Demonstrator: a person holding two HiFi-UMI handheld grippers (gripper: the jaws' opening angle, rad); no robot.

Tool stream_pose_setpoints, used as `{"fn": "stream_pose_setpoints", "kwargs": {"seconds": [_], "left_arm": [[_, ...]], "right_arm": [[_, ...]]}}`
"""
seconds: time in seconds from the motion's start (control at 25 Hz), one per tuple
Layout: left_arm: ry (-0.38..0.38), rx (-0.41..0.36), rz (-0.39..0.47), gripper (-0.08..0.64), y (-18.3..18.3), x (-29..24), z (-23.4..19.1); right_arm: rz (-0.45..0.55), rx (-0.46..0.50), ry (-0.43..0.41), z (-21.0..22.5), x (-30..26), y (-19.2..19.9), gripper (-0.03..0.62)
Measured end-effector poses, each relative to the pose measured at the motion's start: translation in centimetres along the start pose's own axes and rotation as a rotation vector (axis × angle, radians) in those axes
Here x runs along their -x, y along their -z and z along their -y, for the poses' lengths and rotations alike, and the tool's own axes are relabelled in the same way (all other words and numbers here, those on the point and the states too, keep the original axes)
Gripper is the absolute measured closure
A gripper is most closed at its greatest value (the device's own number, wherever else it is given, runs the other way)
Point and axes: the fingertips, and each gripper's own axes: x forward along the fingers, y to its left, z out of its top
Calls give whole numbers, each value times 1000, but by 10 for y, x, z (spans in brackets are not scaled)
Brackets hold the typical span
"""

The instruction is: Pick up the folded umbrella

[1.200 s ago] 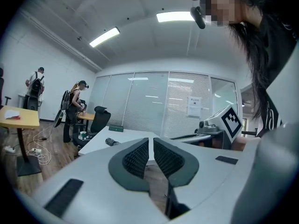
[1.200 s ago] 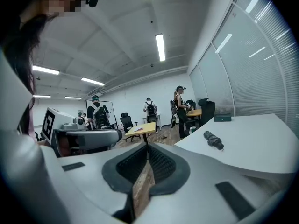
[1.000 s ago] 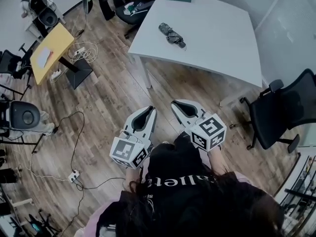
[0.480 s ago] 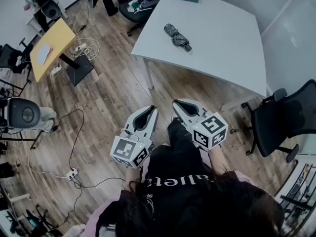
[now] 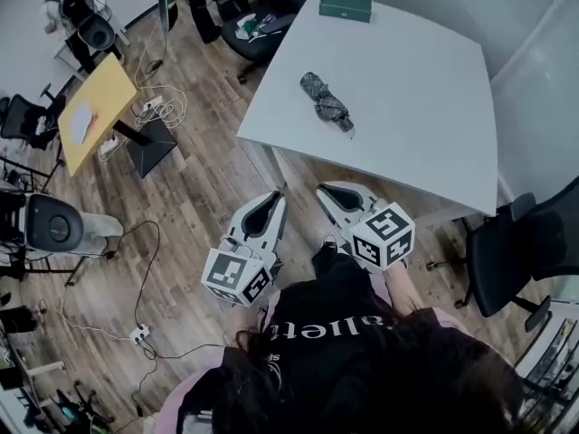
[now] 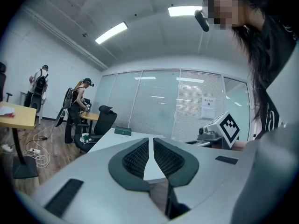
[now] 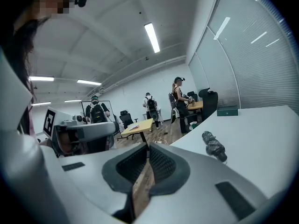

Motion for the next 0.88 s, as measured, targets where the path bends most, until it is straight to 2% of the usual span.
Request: {"fn": "stream_pose_setpoints", "kwargs": {"seconds": [0.24,0.44,0.64,0.88], "left_arm": [[-4,-10,-21,514,-7,-68,-9],[-22,-18,-42,515,-11,-102,-16],[-46,-23,-73,514,-6,-116,-20],[-42,-15,-107,514,-5,-122,-27]], "right_arm": [[5,-19,-13,62,-10,-17,563],[0,-53,-37,98,-22,-22,562],[8,-80,-69,112,-29,-24,562],[-9,-113,-67,117,-38,-22,561]]}}
